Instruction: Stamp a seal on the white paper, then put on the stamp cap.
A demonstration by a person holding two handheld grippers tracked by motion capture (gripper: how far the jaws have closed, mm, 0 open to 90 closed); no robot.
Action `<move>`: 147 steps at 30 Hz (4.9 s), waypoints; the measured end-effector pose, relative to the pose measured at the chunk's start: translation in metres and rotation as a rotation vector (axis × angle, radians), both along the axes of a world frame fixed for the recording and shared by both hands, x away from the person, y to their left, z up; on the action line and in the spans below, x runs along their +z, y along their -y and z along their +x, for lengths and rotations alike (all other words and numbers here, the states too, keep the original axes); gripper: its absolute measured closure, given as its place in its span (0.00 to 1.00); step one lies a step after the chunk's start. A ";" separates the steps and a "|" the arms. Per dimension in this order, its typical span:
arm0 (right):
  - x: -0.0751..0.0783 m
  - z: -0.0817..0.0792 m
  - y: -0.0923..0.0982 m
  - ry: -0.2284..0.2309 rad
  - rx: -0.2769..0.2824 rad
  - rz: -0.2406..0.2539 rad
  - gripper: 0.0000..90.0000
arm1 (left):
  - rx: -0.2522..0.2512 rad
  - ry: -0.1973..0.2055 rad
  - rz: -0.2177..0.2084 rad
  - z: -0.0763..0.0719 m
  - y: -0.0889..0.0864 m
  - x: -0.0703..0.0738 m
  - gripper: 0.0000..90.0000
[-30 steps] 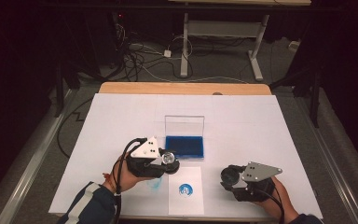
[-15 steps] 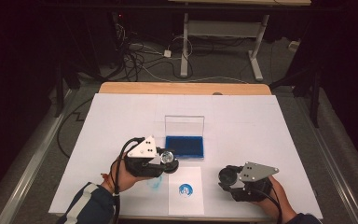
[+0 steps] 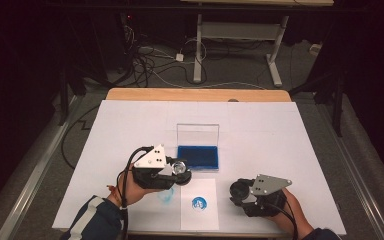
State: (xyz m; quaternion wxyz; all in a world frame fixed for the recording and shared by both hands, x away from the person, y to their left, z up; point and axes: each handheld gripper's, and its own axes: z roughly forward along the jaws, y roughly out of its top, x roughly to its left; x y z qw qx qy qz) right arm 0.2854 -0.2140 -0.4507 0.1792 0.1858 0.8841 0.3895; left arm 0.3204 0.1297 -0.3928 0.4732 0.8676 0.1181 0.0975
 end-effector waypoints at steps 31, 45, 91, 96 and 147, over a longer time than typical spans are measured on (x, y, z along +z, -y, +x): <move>0.001 0.010 -0.014 -0.008 0.014 0.015 0.42 | -0.027 0.032 -0.052 -0.002 0.008 0.016 0.60; 0.014 0.015 -0.041 0.030 0.056 0.054 0.42 | -0.057 0.040 -0.094 -0.001 0.025 0.022 0.60; 0.015 0.014 -0.073 -0.007 0.109 0.084 0.42 | -0.138 -0.025 -0.089 0.000 0.065 -0.007 0.60; 0.015 0.014 -0.073 -0.010 0.105 0.084 0.42 | -0.143 -0.032 -0.092 0.001 0.065 -0.009 0.60; 0.013 0.009 -0.071 -0.011 0.094 0.114 0.43 | -0.152 -0.002 -0.105 -0.005 0.066 -0.012 0.60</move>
